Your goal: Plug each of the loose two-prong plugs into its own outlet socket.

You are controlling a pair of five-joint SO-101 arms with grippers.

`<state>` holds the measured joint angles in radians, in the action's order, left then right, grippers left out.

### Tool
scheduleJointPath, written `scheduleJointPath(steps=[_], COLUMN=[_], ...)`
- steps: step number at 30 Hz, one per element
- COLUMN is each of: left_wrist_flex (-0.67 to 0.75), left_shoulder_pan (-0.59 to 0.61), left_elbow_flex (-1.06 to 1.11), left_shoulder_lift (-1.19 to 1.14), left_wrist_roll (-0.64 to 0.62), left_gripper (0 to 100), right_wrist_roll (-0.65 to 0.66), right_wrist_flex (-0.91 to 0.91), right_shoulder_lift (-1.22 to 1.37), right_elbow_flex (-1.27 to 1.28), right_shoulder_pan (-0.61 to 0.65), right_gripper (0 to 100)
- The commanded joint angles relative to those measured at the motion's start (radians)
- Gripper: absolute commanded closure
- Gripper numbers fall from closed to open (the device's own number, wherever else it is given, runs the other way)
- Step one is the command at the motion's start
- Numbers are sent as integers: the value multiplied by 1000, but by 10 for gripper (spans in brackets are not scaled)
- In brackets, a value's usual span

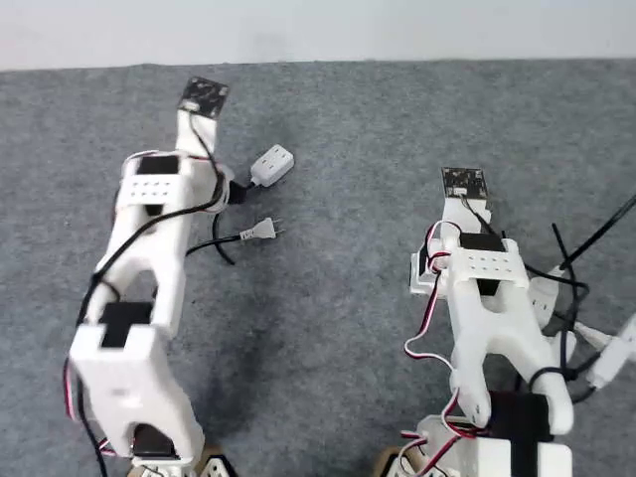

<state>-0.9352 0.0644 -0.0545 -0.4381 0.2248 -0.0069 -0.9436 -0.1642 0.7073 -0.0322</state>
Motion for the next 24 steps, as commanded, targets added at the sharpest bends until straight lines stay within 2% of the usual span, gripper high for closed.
scheduleJointPath(steps=[1,9,24], left_wrist_flex=[-8,-2,28], left_shoulder_pan=[-25,-40,-32], left_elbow_flex=[-177,-397,-766], left_shoulder_lift=[-98,-295,-583], left_wrist_roll=[-2,167,298], left_gripper=[717,717,717], right_wrist_roll=[5,34,35], right_wrist_flex=[13,13,48], right_shoulder_lift=[-4,-4,-2], right_elbow_flex=[-8,-8,15], right_shoulder_pan=[4,8,10], right_gripper=[922,924,923])
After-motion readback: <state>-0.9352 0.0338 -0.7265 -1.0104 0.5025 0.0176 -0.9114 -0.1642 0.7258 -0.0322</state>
